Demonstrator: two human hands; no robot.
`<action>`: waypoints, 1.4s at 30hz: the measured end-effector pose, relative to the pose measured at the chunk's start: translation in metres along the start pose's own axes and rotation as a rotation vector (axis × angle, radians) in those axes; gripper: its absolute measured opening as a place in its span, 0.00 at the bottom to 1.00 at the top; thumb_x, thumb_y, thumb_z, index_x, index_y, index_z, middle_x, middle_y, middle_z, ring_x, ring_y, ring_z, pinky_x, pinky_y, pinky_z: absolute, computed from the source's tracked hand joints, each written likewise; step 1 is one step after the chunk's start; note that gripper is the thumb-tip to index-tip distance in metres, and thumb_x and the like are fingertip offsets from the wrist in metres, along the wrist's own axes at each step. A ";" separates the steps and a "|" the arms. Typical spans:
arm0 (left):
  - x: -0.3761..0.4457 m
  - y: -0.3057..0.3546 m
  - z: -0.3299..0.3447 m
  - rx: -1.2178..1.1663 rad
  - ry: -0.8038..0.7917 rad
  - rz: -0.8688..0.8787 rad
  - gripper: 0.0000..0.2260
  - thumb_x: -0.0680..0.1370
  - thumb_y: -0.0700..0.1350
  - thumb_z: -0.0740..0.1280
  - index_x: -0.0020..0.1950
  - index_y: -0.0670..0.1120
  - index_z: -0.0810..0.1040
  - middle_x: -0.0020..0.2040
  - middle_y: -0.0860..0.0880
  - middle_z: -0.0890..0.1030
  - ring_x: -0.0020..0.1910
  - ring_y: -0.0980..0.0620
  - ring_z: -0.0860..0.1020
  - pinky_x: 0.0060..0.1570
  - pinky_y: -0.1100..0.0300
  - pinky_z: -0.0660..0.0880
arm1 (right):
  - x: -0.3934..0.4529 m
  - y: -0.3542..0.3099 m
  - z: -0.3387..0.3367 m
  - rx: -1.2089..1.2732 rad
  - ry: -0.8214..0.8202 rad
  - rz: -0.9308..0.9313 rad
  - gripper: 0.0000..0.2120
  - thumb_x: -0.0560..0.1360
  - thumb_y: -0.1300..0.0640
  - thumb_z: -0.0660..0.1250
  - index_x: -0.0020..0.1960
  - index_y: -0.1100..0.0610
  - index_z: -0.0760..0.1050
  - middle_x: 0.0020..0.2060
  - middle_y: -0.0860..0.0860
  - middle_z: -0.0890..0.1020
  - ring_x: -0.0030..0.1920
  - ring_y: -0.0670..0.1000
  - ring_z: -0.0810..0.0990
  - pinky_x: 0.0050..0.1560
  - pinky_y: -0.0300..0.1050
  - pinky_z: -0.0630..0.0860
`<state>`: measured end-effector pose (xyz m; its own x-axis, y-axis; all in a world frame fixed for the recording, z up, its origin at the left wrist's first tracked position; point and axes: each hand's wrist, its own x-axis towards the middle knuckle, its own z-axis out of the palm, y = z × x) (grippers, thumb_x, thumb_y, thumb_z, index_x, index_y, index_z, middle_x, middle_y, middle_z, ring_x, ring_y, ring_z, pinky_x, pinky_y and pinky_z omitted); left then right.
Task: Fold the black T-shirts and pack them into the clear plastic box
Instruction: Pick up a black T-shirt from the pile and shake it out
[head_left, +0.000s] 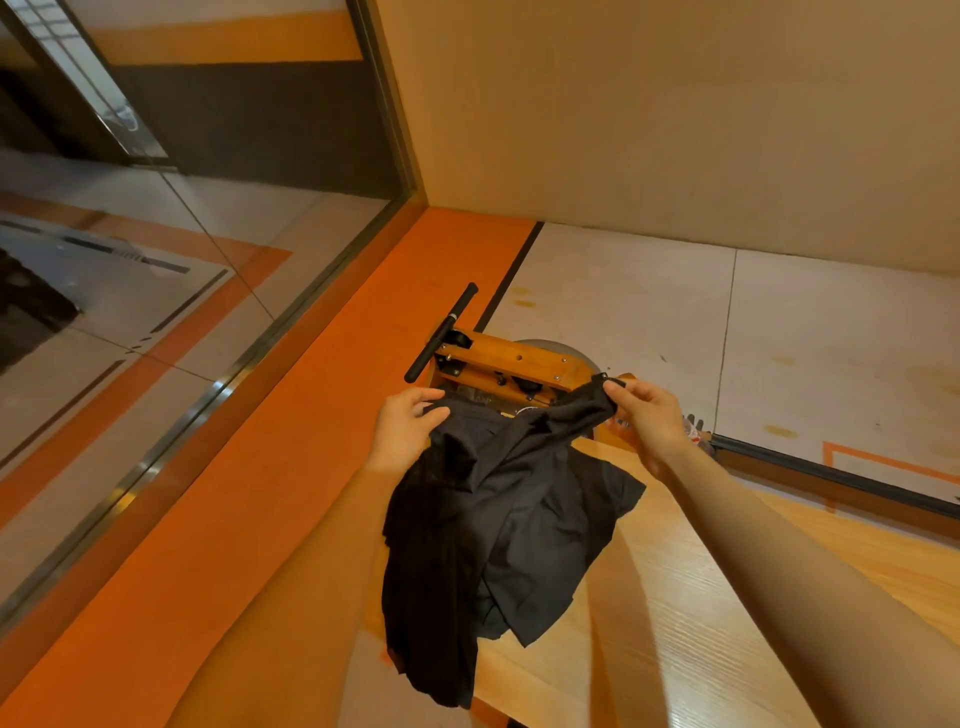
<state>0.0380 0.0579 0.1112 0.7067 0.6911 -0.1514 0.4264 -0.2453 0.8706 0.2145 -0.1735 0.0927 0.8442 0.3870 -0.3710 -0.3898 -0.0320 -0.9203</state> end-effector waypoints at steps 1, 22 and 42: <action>0.004 0.005 -0.007 0.018 0.019 0.014 0.10 0.77 0.37 0.68 0.58 0.43 0.80 0.61 0.43 0.79 0.64 0.46 0.75 0.62 0.48 0.75 | 0.001 -0.009 -0.007 0.010 0.022 -0.019 0.05 0.79 0.60 0.66 0.45 0.60 0.77 0.43 0.57 0.81 0.45 0.53 0.80 0.47 0.46 0.80; 0.044 0.195 0.071 0.039 0.149 0.344 0.04 0.78 0.37 0.67 0.48 0.42 0.81 0.49 0.46 0.81 0.53 0.46 0.78 0.52 0.56 0.71 | -0.022 -0.159 -0.203 0.189 0.397 -0.317 0.05 0.79 0.60 0.66 0.45 0.56 0.78 0.41 0.52 0.81 0.45 0.50 0.80 0.43 0.42 0.77; 0.061 0.353 0.172 -0.150 0.260 0.374 0.06 0.74 0.47 0.72 0.48 0.47 0.83 0.46 0.49 0.83 0.47 0.52 0.78 0.52 0.54 0.75 | -0.046 -0.273 -0.354 0.117 0.702 -0.547 0.12 0.76 0.59 0.71 0.58 0.61 0.80 0.42 0.47 0.80 0.48 0.47 0.78 0.48 0.40 0.73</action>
<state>0.3287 -0.1035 0.3290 0.6232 0.7259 0.2911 0.0700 -0.4225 0.9037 0.4127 -0.5090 0.3174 0.9386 -0.3330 0.0902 0.1306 0.1008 -0.9863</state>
